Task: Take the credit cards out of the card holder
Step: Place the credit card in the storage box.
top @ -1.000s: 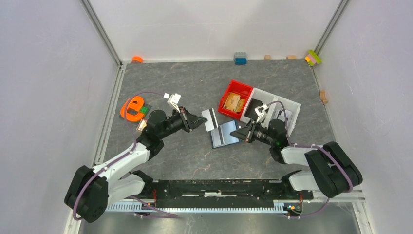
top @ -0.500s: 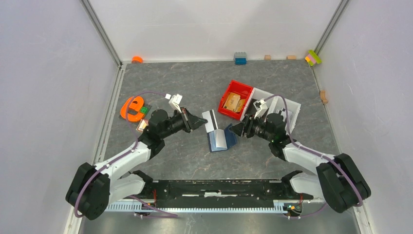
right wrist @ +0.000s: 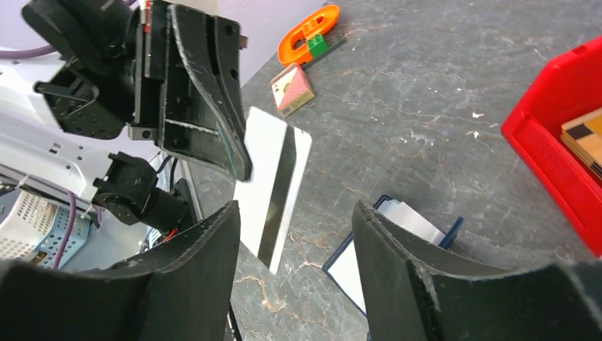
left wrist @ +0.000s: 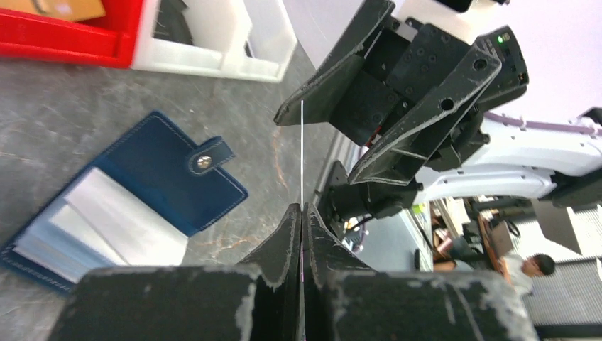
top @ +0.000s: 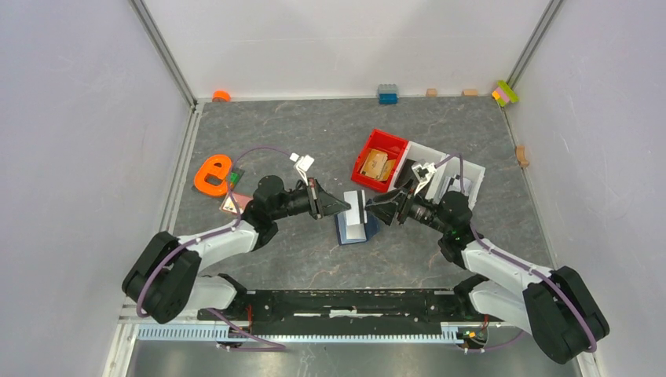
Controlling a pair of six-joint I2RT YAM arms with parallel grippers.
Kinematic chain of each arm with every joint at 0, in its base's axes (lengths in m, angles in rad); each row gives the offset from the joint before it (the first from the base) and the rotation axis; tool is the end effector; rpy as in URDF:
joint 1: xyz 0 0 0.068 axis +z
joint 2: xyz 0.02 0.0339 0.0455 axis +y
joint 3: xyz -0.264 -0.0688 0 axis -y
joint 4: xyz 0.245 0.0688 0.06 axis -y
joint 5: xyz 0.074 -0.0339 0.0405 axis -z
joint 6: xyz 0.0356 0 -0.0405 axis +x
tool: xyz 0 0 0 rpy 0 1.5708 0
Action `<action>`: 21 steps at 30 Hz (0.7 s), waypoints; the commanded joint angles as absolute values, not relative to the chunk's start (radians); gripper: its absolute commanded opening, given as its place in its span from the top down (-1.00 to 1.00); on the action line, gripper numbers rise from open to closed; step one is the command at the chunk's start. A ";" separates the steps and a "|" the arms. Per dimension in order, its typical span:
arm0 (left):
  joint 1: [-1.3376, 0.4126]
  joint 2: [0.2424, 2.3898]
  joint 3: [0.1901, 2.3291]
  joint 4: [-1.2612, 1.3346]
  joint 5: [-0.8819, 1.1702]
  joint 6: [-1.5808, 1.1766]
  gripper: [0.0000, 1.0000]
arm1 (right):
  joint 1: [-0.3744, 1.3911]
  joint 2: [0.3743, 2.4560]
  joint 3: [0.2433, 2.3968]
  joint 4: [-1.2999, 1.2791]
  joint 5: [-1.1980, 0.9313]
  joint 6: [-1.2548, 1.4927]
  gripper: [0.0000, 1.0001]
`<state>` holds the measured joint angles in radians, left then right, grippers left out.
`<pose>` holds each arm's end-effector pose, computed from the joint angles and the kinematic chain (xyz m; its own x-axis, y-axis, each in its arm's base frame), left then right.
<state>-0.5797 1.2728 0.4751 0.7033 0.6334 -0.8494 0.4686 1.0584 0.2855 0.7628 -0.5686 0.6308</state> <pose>0.2049 -0.1594 0.2227 -0.7538 -0.2299 -0.6156 0.5580 0.2710 -0.7844 0.1804 0.1128 0.2144 -0.5151 0.2963 -0.8043 -0.6900 0.4134 0.5942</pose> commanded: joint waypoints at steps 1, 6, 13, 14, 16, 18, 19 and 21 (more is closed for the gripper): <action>-0.612 1.315 0.524 0.830 0.716 -0.903 0.95 | 0.487 1.063 0.285 0.884 -0.623 0.649 -0.19; -0.615 1.309 0.512 0.861 0.717 -0.910 0.95 | 0.502 1.113 0.302 0.900 -0.648 0.673 0.01; -0.615 1.308 0.509 0.866 0.708 -0.913 0.95 | 0.518 1.167 0.291 1.065 -0.730 0.769 0.38; -0.615 1.301 0.503 0.866 0.702 -0.911 0.95 | 0.518 1.176 0.288 1.108 -0.748 0.794 0.48; -0.615 1.289 0.500 0.852 0.690 -0.901 0.95 | 0.519 1.189 0.285 1.149 -0.761 0.820 0.66; -0.616 1.269 0.499 0.818 0.666 -0.880 0.87 | 0.519 1.191 0.287 1.136 -0.757 0.821 0.85; -0.615 1.255 0.498 0.795 0.647 -0.869 0.74 | 0.518 1.189 0.289 1.119 -0.752 0.812 0.92; -0.616 1.227 0.497 0.744 0.614 -0.838 0.43 | 0.517 1.181 0.296 1.067 -0.730 0.789 1.00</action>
<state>-0.6128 1.2873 0.4850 0.7910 0.6758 -0.8822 0.5110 1.1870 0.2836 1.0397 -0.7151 0.7959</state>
